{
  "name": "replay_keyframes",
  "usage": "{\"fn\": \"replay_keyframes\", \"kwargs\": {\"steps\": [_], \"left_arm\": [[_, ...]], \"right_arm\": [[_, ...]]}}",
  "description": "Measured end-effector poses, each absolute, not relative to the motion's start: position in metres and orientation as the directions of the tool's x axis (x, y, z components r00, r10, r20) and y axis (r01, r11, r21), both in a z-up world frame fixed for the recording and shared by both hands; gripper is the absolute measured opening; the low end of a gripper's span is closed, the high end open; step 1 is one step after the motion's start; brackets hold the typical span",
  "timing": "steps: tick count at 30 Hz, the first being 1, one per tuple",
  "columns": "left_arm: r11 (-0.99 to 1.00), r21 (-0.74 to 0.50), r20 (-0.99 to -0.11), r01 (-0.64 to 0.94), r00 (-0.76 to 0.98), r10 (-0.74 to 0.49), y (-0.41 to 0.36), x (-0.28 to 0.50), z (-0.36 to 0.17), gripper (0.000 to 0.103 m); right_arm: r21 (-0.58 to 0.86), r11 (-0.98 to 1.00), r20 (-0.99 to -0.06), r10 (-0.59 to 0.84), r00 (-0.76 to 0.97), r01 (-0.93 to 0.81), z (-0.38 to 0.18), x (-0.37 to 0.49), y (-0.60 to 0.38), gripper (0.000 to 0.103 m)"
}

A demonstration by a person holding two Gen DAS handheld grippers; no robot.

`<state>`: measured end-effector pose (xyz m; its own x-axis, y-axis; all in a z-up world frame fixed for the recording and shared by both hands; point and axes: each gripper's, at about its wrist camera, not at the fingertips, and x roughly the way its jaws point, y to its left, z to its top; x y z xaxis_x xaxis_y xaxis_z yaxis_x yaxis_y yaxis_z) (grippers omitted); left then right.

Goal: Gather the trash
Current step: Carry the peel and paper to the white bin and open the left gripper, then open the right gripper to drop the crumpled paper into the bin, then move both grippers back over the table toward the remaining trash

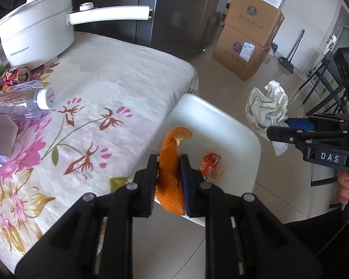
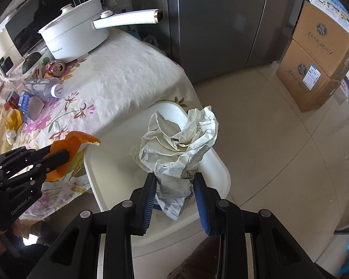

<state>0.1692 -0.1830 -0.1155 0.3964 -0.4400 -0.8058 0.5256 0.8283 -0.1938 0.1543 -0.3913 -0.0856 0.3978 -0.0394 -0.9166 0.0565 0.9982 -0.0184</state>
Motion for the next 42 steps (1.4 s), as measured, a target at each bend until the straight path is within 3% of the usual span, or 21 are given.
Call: {"fn": "replay_keyframes", "kwargs": {"steps": [3, 5, 7, 8, 24, 26, 29, 35, 38, 39, 42], "left_arm": [[0.822, -0.173, -0.808, 0.543, 0.399, -0.434, -0.195, 0.169, -0.121, 0.022], [0.825, -0.128, -0.810, 0.551, 0.422, -0.407, -0.202, 0.166, -0.123, 0.031], [0.837, -0.087, -0.807, 0.540, 0.454, -0.377, -0.204, 0.165, -0.123, 0.058], [0.843, -0.071, -0.802, 0.533, 0.472, -0.366, -0.204, 0.164, -0.122, 0.061], [0.891, -0.109, -0.819, 0.441, 0.468, -0.332, -0.174, 0.176, -0.126, 0.064], [0.892, -0.111, -0.822, 0.438, 0.464, -0.330, -0.172, 0.176, -0.127, 0.065], [0.894, -0.113, -0.825, 0.434, 0.461, -0.328, -0.170, 0.177, -0.128, 0.066], [0.901, -0.103, -0.828, 0.422, 0.466, -0.313, -0.166, 0.176, -0.128, 0.078], [0.911, -0.082, -0.839, 0.403, 0.465, -0.281, -0.164, 0.178, -0.131, 0.091], [0.917, -0.066, -0.842, 0.394, 0.471, -0.264, -0.163, 0.178, -0.131, 0.100], [0.924, -0.045, -0.836, 0.380, 0.492, -0.242, -0.158, 0.179, -0.129, 0.102]], "right_arm": [[-0.027, 0.998, -0.921, -0.046, 0.387, 0.053, -0.088, 0.154, -0.393, 0.034], [-0.033, 0.998, -0.924, -0.050, 0.380, 0.052, -0.089, 0.154, -0.394, 0.034], [-0.035, 0.998, -0.925, -0.052, 0.377, 0.052, -0.090, 0.155, -0.396, 0.034], [-0.035, 0.998, -0.925, -0.052, 0.376, 0.053, -0.090, 0.155, -0.396, 0.034], [-0.054, 0.997, -0.928, -0.070, 0.366, 0.055, -0.093, 0.156, -0.395, 0.037], [-0.066, 0.996, -0.928, -0.085, 0.362, 0.067, -0.093, 0.157, -0.397, 0.061], [-0.086, 0.994, -0.920, -0.108, 0.376, 0.074, -0.090, 0.157, -0.398, 0.071], [-0.101, 0.993, -0.922, -0.115, 0.370, 0.058, -0.091, 0.158, -0.395, 0.074], [-0.102, 0.993, -0.922, -0.116, 0.371, 0.057, -0.091, 0.158, -0.394, 0.076], [-0.101, 0.993, -0.921, -0.116, 0.371, 0.058, -0.090, 0.158, -0.394, 0.076], [-0.099, 0.993, -0.920, -0.115, 0.375, 0.062, -0.090, 0.159, -0.394, 0.078]]}}
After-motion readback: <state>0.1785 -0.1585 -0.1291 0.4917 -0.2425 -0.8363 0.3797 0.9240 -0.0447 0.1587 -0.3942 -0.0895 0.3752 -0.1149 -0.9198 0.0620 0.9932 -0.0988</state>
